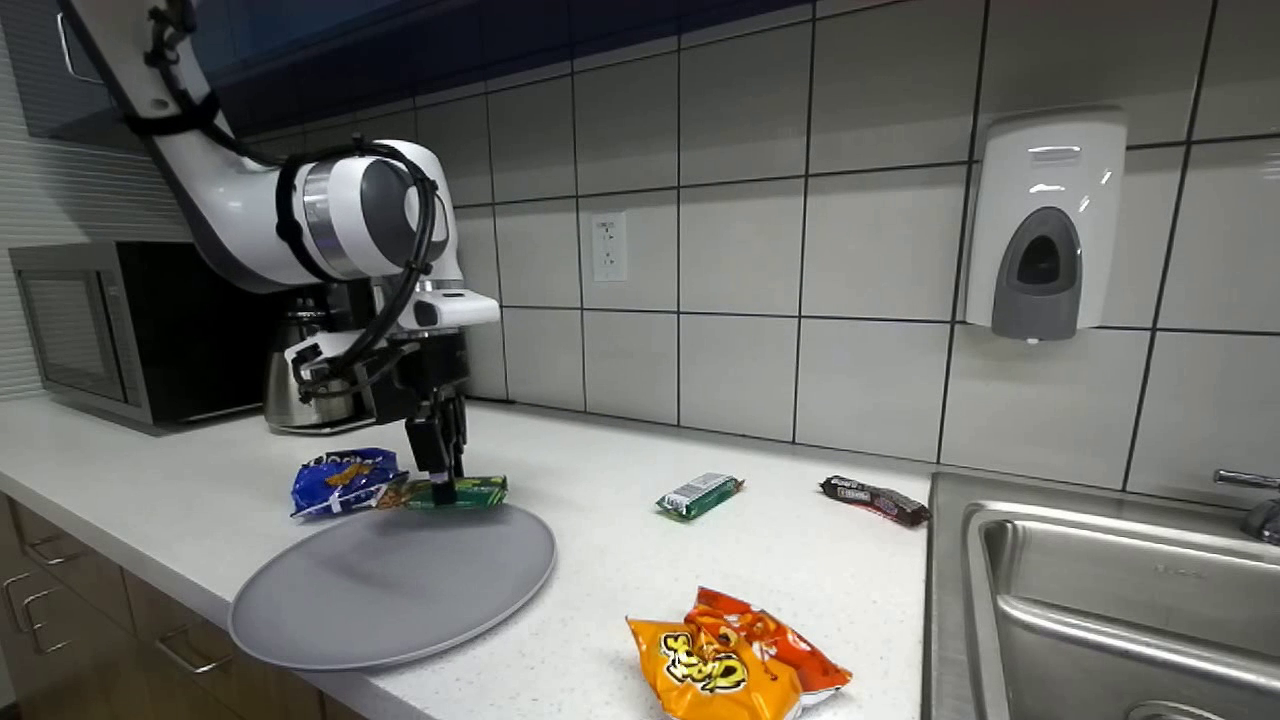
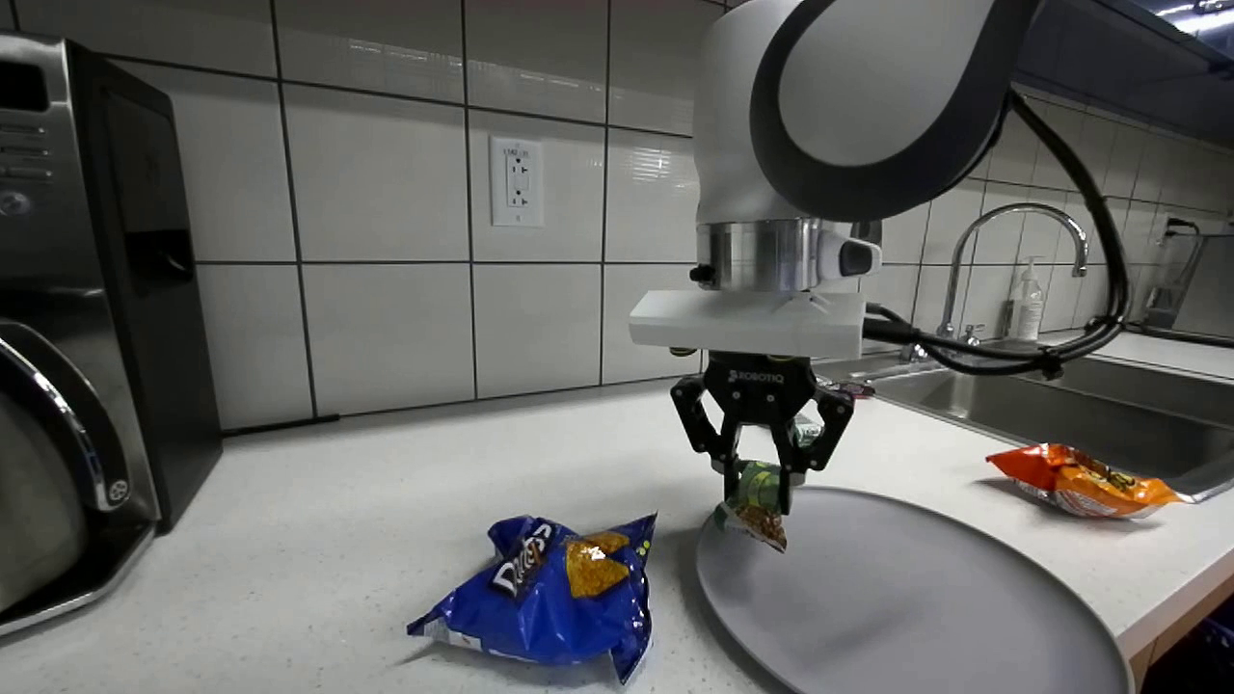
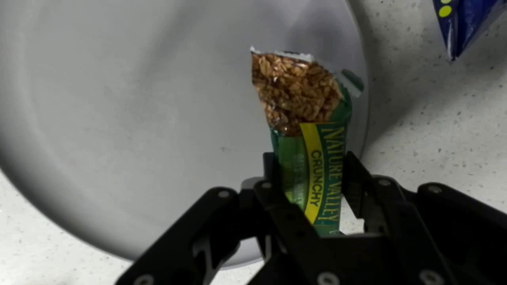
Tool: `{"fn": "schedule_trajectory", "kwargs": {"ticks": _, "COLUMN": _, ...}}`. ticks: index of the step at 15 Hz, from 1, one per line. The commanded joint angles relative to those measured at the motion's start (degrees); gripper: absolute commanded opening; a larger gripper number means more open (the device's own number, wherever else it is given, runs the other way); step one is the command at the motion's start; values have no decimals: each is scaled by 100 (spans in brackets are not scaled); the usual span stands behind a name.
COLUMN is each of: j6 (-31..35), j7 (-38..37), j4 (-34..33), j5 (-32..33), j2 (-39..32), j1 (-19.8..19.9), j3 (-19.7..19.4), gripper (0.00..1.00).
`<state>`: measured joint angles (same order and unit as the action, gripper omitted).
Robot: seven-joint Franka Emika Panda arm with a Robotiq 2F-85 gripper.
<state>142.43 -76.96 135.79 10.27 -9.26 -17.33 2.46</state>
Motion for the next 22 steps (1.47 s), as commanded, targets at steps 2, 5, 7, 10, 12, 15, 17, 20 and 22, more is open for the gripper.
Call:
{"fn": "schedule_trajectory", "kwargs": {"ticks": 2, "j6": -291, "j7": -350, "j4": 210, "j5": 118, "j2": 269, "j1": 106, "j3": 114, "gripper": 17}}
{"fn": "schedule_trajectory", "kwargs": {"ticks": 5, "j6": -361, "j7": -332, "j4": 190, "j5": 82, "j2": 209, "j1": 133, "j3": 118, "gripper": 17}}
{"fn": "schedule_trajectory", "kwargs": {"ticks": 7, "j6": -337, "j7": -350, "j4": 190, "j5": 99, "j2": 188, "j1": 148, "j3": 105, "gripper": 17}}
{"fn": "schedule_trajectory", "kwargs": {"ticks": 10, "j6": -290, "j7": -352, "j4": 169, "j5": 109, "j2": 133, "j1": 174, "j3": 97, "gripper": 17}}
{"fn": "schedule_trajectory", "kwargs": {"ticks": 12, "j6": -293, "j7": -341, "j4": 153, "j5": 104, "j2": 111, "j1": 188, "j3": 97, "gripper": 17}}
{"fn": "schedule_trajectory", "kwargs": {"ticks": 15, "j6": -319, "j7": -292, "j4": 129, "j5": 84, "j2": 78, "j1": 205, "j3": 104, "gripper": 17}}
{"fn": "schedule_trajectory", "kwargs": {"ticks": 17, "j6": -318, "j7": -297, "j4": 131, "j5": 110, "j2": 91, "j1": 199, "j3": 102, "gripper": 68}}
{"fn": "schedule_trajectory", "kwargs": {"ticks": 20, "j6": -306, "j7": -278, "j4": 138, "j5": 89, "j2": 132, "j1": 201, "j3": 110, "gripper": 88}}
{"fn": "schedule_trajectory", "kwargs": {"ticks": 22, "j6": -310, "j7": -277, "j4": 132, "j5": 89, "j2": 138, "j1": 203, "j3": 109, "gripper": 99}}
